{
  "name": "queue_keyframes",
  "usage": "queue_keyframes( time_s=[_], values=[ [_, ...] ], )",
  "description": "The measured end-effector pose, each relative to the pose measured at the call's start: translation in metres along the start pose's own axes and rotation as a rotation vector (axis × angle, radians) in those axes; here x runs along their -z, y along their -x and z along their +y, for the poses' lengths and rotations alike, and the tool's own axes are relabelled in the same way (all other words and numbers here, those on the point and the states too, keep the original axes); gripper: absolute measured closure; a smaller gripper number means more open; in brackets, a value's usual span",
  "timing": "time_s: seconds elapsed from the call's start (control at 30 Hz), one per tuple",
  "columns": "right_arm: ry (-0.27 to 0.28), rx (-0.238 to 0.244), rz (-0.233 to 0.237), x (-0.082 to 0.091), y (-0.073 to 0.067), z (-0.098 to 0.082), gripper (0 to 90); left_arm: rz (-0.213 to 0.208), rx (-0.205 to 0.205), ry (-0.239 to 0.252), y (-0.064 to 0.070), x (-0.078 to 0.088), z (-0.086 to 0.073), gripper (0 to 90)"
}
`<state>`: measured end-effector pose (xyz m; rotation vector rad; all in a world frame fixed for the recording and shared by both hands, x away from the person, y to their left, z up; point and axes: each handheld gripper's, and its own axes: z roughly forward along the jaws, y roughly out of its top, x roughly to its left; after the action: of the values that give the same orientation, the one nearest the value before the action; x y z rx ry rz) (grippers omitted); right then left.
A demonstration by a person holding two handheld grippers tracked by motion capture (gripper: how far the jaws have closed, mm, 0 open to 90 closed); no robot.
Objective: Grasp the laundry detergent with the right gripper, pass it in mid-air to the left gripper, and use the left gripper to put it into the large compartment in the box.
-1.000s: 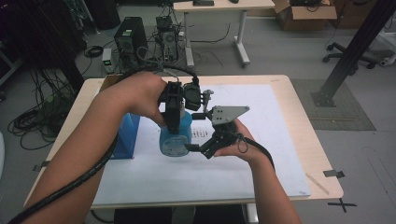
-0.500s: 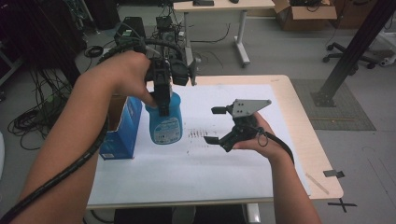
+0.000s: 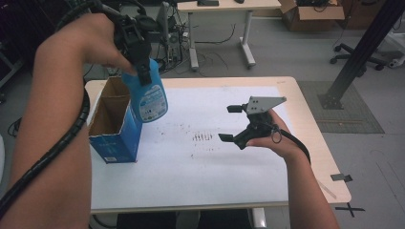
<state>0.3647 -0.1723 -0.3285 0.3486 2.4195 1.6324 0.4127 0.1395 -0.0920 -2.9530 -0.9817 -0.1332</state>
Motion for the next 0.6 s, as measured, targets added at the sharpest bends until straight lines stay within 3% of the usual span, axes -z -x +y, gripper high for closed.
queue_keyframes(
  time_s=[0.03,0.07,0.1,0.17,0.3,0.47,0.57,0.6],
  values=[
    [0.0,0.0,0.0,0.0,0.0,0.0,0.0,0.0,0.0,0.0,0.0,0.0,0.0,38.1],
    [-0.006,-0.002,-0.006,0.002,0.002,0.0,0.0,0.004,0.054,0.001,-0.004,0.005,-0.006,38.1],
    [-0.006,-0.002,-0.006,0.002,0.002,0.0,0.0,0.004,0.054,0.001,-0.004,0.005,-0.006,38.2],
    [-0.019,0.001,-0.015,0.006,0.005,0.001,0.0,-0.004,0.14,0.013,-0.01,0.01,-0.012,38.2],
    [-0.051,0.01,-0.025,0.009,0.01,0.007,0.1,-0.013,0.27,0.016,-0.02,0.016,-0.022,38.1],
    [-0.107,0.031,-0.025,0.014,0.015,0.02,0.2,-0.023,0.358,0.017,-0.03,0.021,-0.035,38.1],
    [-0.135,0.051,-0.018,0.015,0.017,0.025,0.2,-0.021,0.38,0.015,-0.033,0.023,-0.039,38.1],
    [-0.183,0.072,-0.007,0.015,0.019,0.028,0.4,-0.015,0.415,0.003,-0.036,0.024,-0.043,38.1]
  ],
)
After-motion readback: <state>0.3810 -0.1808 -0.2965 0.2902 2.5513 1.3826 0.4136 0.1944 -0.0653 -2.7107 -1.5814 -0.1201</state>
